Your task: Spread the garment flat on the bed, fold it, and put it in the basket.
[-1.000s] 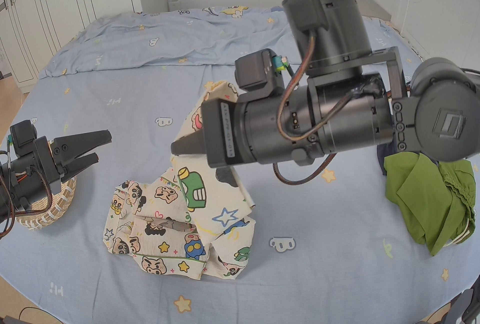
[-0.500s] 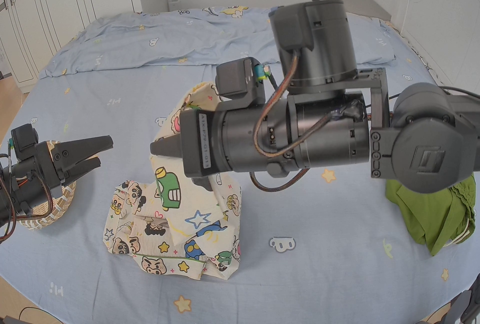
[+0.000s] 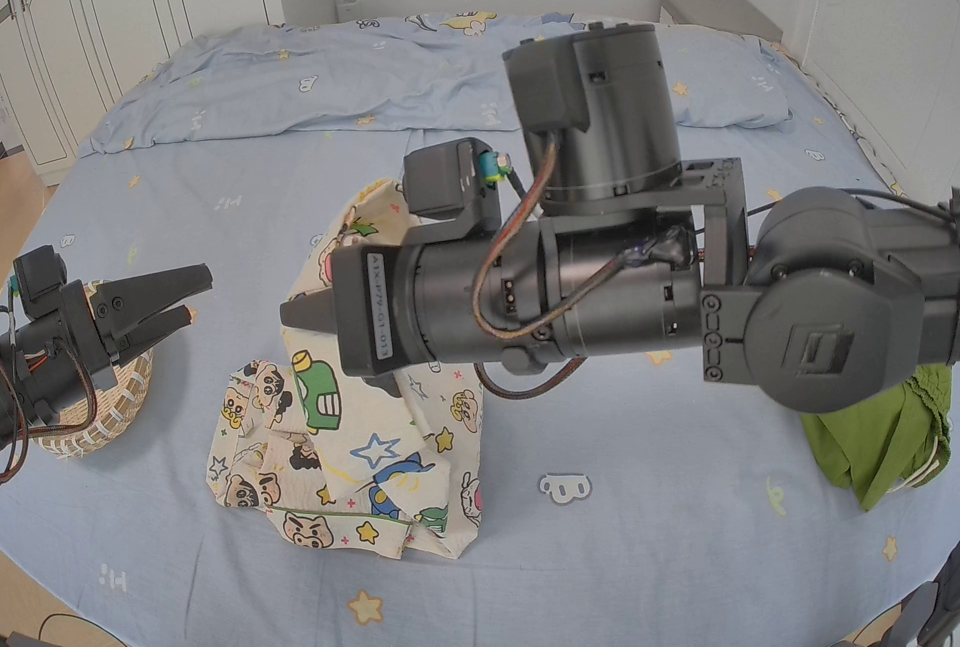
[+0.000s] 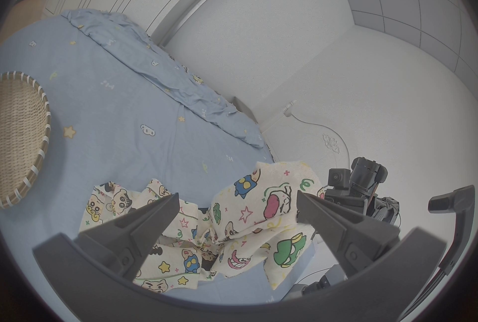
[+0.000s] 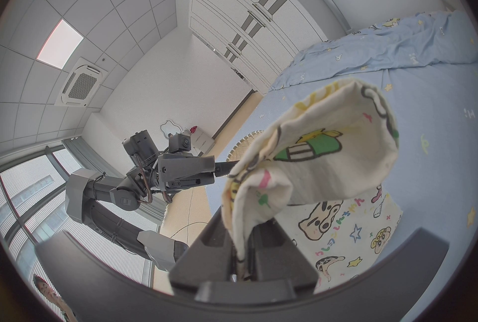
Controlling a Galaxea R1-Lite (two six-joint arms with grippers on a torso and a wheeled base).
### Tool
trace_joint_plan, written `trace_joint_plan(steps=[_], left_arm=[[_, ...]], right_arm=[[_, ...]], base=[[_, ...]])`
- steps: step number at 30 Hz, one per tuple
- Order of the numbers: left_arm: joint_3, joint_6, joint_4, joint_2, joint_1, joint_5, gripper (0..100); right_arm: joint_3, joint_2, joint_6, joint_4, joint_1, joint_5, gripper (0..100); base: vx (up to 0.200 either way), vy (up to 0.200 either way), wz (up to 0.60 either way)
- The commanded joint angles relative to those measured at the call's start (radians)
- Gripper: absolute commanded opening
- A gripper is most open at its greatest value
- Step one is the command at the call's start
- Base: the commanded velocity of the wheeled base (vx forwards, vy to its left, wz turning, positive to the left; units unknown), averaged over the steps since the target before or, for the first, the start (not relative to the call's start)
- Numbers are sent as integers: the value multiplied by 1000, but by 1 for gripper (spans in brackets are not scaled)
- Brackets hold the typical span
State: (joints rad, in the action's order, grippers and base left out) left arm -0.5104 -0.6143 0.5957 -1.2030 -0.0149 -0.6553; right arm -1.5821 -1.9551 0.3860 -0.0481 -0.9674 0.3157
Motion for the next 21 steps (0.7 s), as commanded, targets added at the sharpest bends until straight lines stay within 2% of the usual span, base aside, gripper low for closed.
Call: trace_joint_plan(steps=[1,11,15,21], left_arm=[[-7,8,1,-3,10,0,100],[-14,7,68,-10,3,-6,100],[-13,-1,65,-7,3,-61,100],[-14,-15,59,-4,-2,-75,100]], right_arm=[[7,-1,2,-1,7,0,0],[-1,-1,10,1,24,2,0],[-4,-4,17,-1,30,2,0],[-6,-5,17,1,33,2,0]], base=[[0,0,0],[0,0,0],[0,0,0],[0,0,0]])
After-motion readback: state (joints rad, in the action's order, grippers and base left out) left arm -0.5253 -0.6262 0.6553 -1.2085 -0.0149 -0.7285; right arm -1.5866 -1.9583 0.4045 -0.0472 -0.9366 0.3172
